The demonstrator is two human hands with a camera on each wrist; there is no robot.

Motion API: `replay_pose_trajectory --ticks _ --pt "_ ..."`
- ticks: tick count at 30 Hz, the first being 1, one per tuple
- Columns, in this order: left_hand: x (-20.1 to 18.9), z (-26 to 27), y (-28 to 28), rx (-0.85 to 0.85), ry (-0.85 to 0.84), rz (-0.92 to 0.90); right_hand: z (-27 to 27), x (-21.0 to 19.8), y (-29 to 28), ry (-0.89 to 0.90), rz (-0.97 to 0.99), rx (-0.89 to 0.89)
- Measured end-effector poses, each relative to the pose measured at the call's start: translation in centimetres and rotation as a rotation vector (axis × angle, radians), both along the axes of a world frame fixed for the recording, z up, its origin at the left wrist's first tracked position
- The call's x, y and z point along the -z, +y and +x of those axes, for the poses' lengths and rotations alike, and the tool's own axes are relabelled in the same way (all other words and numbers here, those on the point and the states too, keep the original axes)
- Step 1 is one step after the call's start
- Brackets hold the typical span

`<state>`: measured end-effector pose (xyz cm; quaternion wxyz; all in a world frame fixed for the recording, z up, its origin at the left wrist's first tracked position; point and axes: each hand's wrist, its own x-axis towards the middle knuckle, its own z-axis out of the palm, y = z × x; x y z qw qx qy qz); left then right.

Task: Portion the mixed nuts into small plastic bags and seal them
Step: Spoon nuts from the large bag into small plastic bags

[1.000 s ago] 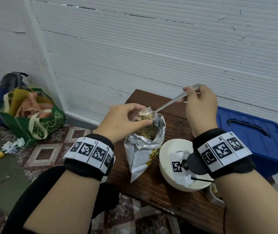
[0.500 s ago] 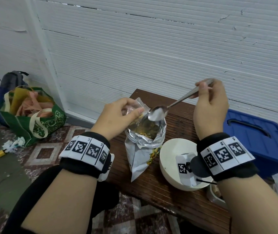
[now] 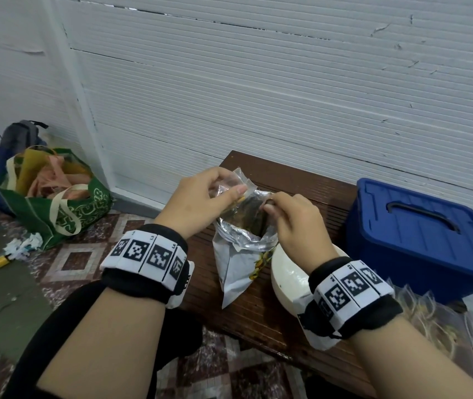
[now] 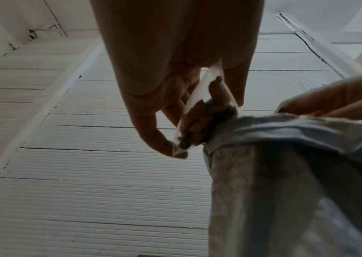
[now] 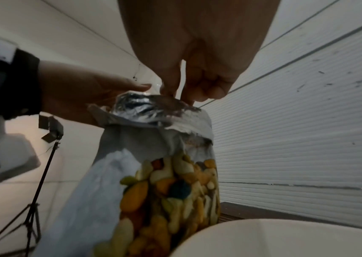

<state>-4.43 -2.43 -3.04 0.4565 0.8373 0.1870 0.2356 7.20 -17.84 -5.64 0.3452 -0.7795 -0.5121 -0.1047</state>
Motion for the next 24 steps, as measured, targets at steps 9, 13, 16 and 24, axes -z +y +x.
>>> replay_pose_trajectory --ticks 9,13,16,24 --pt "-0.2 0.0 -0.1 0.006 0.017 -0.015 0.6 -0.7 0.1 0.409 0.171 0.19" --pt "-0.3 -0.2 0.0 0.009 0.016 -0.002 1.4 -1.2 0.2 0.555 0.266 0.339" --pt "-0.5 -0.3 0.3 -0.005 0.015 0.013 2.2 -2.1 -0.1 0.582 0.322 0.434" --pt "-0.8 -0.9 0.3 -0.011 0.051 0.057 3.6 -4.5 -0.6 0.572 0.409 0.5"
